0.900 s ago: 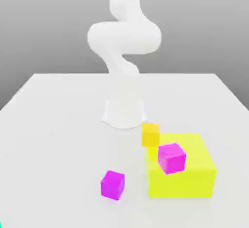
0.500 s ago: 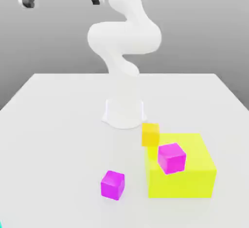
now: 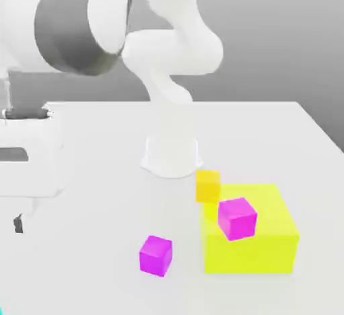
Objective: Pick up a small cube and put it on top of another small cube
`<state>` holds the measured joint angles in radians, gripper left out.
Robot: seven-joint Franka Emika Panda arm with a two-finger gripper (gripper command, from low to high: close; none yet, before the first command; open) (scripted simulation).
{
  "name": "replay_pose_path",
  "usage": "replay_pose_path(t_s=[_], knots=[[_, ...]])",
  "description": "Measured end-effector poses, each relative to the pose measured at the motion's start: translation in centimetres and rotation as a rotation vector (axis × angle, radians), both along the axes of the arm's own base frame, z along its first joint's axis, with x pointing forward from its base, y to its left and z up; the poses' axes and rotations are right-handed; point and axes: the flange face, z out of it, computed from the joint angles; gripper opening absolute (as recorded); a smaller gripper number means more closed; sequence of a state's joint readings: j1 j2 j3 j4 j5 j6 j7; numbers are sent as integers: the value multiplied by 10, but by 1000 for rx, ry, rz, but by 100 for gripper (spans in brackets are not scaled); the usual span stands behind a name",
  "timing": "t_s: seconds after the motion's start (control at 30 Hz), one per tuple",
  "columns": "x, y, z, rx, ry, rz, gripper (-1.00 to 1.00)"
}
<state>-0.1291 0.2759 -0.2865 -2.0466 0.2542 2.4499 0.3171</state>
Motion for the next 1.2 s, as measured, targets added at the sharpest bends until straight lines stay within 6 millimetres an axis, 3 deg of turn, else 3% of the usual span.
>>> replay_pose_path(t_s=[0.23,0.37,0.4,0.6,0.67,0.77,1.0,1.2], knots=[[-20,-58,-114,-14,149,-18,0],[-24,-66,-180,-17,172,-18,0],[-25,-67,-191,-17,173,-19,-100],[-25,-66,-197,-15,174,-19,-100],[-24,-67,-179,-16,174,-18,-100],[-25,-62,-136,-11,172,-16,-100],[-32,34,-76,68,153,50,-100],[-57,120,-33,109,152,133,-100]])
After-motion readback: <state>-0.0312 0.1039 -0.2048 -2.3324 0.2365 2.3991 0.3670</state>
